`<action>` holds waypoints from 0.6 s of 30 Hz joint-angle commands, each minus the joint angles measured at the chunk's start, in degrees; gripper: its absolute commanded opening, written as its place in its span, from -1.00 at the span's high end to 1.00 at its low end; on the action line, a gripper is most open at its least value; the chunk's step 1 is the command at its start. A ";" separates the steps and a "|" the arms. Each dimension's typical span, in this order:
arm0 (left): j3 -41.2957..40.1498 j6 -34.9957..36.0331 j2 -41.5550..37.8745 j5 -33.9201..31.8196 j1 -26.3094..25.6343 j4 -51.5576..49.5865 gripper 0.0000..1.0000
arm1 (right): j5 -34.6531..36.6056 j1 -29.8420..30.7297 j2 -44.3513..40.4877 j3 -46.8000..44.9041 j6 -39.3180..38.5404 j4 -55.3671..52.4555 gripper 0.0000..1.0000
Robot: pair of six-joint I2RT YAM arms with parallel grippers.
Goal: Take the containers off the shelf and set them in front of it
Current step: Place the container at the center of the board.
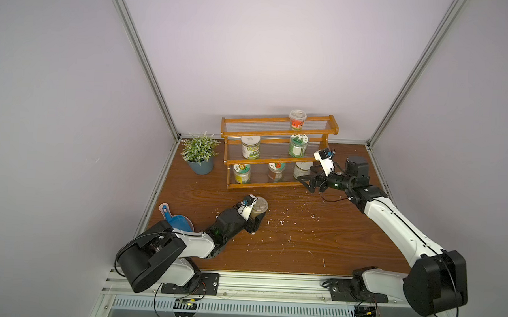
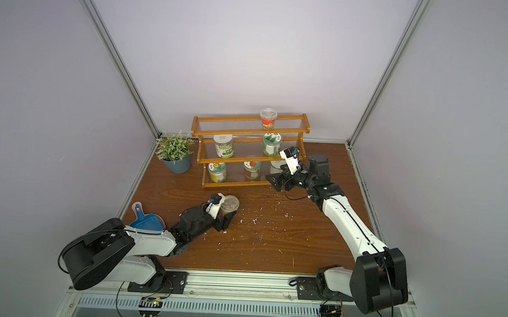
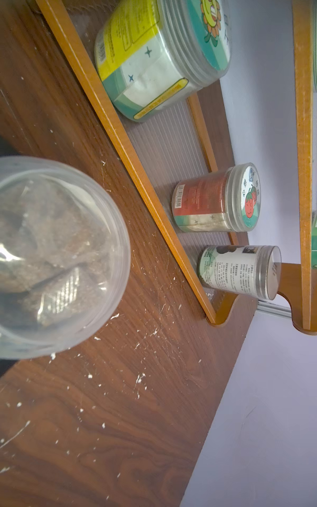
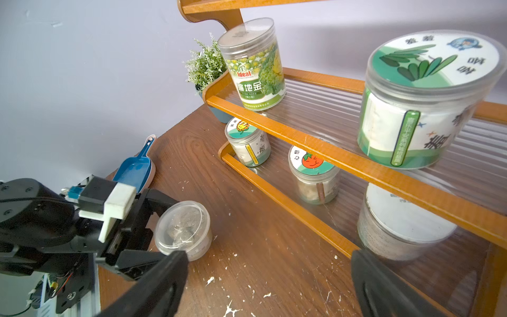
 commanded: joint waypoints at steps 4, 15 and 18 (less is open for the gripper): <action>3.01 0.95 6.68 -1.28 0.39 6.54 -0.51 | -0.45 0.16 -1.61 0.17 -0.43 1.55 -0.99; 5.62 1.22 15.25 3.02 5.72 11.41 -0.52 | -0.06 0.07 -1.30 0.09 -0.87 1.50 -0.98; 5.95 1.54 16.74 3.14 5.98 12.28 -0.55 | -0.05 0.07 -1.18 0.17 -0.95 1.41 -0.99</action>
